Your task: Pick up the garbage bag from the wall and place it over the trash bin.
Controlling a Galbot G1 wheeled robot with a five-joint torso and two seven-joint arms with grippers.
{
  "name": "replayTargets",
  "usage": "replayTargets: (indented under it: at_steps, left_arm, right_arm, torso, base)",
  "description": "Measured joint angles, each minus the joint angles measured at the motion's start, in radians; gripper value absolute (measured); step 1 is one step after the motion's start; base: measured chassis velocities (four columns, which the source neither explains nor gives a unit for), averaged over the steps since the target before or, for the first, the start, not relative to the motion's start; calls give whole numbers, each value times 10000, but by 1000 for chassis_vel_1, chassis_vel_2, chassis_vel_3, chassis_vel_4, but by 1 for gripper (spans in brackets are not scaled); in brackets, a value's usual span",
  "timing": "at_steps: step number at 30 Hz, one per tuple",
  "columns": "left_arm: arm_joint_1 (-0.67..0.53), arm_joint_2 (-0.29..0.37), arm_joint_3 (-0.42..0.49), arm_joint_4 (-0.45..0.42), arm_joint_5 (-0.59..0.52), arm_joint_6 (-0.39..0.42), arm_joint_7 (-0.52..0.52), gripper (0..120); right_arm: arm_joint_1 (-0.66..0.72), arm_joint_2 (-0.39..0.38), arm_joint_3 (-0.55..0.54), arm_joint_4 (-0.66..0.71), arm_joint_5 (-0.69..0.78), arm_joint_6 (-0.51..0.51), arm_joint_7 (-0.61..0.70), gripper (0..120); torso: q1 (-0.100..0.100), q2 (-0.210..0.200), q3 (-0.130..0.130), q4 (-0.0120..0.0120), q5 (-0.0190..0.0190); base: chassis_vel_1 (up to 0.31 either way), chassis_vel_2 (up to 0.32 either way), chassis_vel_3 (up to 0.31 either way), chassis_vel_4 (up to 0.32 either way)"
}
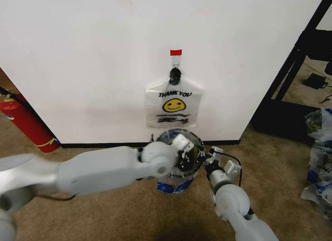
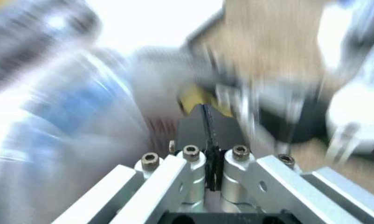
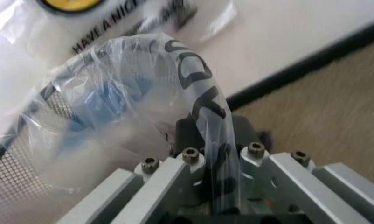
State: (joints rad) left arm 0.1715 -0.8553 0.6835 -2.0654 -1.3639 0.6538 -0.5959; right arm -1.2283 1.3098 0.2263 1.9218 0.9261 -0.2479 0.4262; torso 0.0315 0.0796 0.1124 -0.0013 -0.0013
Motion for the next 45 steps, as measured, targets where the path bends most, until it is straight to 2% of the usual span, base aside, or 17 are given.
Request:
replayTargets:
  at_steps: [2, 3, 4, 6, 8, 10, 11, 13, 14, 16, 17, 19, 20, 25, 32, 38, 45]
  left_arm:
    - [1162, 534, -1472, -584, 120, -257, 235, 5]
    - [1613, 720, -1942, -759, 237, -380, 334, 8]
    - [1613, 720, -1942, -759, 237, -380, 334, 8]
    - [2739, 1025, -3120, -986, 632, -741, 692, 16]
    - [3323, 1037, -3862, -984, 896, -1029, 870, 23]
    - [4279, 1091, -4832, -1078, 1505, -1583, 1038, 32]
    - [4279, 1091, -4832, -1078, 1505, -1583, 1038, 32]
    - [5009, 1017, -5508, -1092, 2225, -2017, 1218, 39]
    - [5771, 875, -6014, -971, 3291, -2674, 1479, 45]
    - [6846, 540, -6582, -609, 4908, -4147, 1754, 54]
    - [7325, 407, -6865, -550, 5333, -4606, 1887, 58]
    - [7745, 298, -7128, -547, 5552, -4915, 1985, 63]
    - [8454, 131, -7619, -590, 5738, -5268, 2115, 68]
    - [10604, -353, -9211, -940, 6335, -5815, 2494, 88]
    - [12008, -1135, -10409, -1409, 6485, -6343, 2664, 100]
    - [12646, -1690, -10738, -1774, 6526, -6382, 2732, 100]
    - [12870, -1882, -10766, -1982, 6789, -6455, 2692, 100]
  right_arm:
    - [139, 167, -67, -198, 354, -113, 85, 1]
    - [181, 209, -91, -295, 383, -128, 90, 1]
    - [181, 209, -91, -295, 383, -128, 90, 1]
    - [99, 337, -23, -406, 372, -161, 117, 1]
    - [-55, 424, 80, -434, 231, -163, 130, 1]
    - [-41, 509, 87, -613, 30, -162, 128, 1]
    - [-41, 509, 87, -613, 30, -162, 128, 1]
    - [14, 561, 32, -721, -10, -163, 127, 1]
    - [67, 604, -39, -827, -92, -163, 106, 1]
    - [130, 695, -154, -1011, -269, -160, 46, 1]
    - [161, 735, -193, -1096, -343, -159, 36, 1]
    - [187, 771, -219, -1148, -395, -154, 19, 1]
    - [221, 827, -256, -1226, -473, -143, -12, 1]
    - [219, 918, -393, -1470, -834, -49, -133, 1]
    - [140, 834, -325, -1632, -966, 232, -603, 1]
    - [126, 837, -280, -2018, -1206, 469, -1116, 1]
    - [135, 920, -223, -2147, -1223, 357, -985, 1]
  torso:
    - [0, 0, 0, 1, -1]
    - [0, 0, -1, 3, -1]
    - [0, 0, -1, 3, -1]
    - [0, 0, 0, 14, 1]
    - [0, 0, 0, -9, -6]
    - [0, 0, -1, -10, 7]
    - [0, 0, -1, -10, 7]
    - [0, 0, 0, -8, 0]
    - [0, 1, -1, 3, 6]
    - [0, 0, 0, 1, -5]
    - [0, 0, 0, 0, -7]
    - [0, 0, 0, -1, 0]
    - [0, 0, 0, -2, 4]
    - [0, 0, -1, 3, 1]
    - [-1, 0, -1, -2, 4]
    - [0, 0, 0, -1, 3]
    - [-1, 0, 0, -2, 3]
  base:
    - [0, 0, 0, 0]
    - [0, 0, 0, 0]
    - [0, 0, 0, 0]
    - [0, 0, 0, 0]
    - [0, 0, 0, 0]
    - [0, 0, 0, 0]
    - [0, 0, 0, 0]
    - [0, 0, 0, 0]
    - [0, 0, 0, 0]
    - [0, 0, 0, 0]
    - [0, 0, 0, 0]
    - [0, 0, 0, 0]
    - [0, 0, 0, 0]
    - [0, 0, 0, 0]
    - [0, 0, 0, 0]
    - [0, 0, 0, 0]
    - [0, 0, 0, 0]
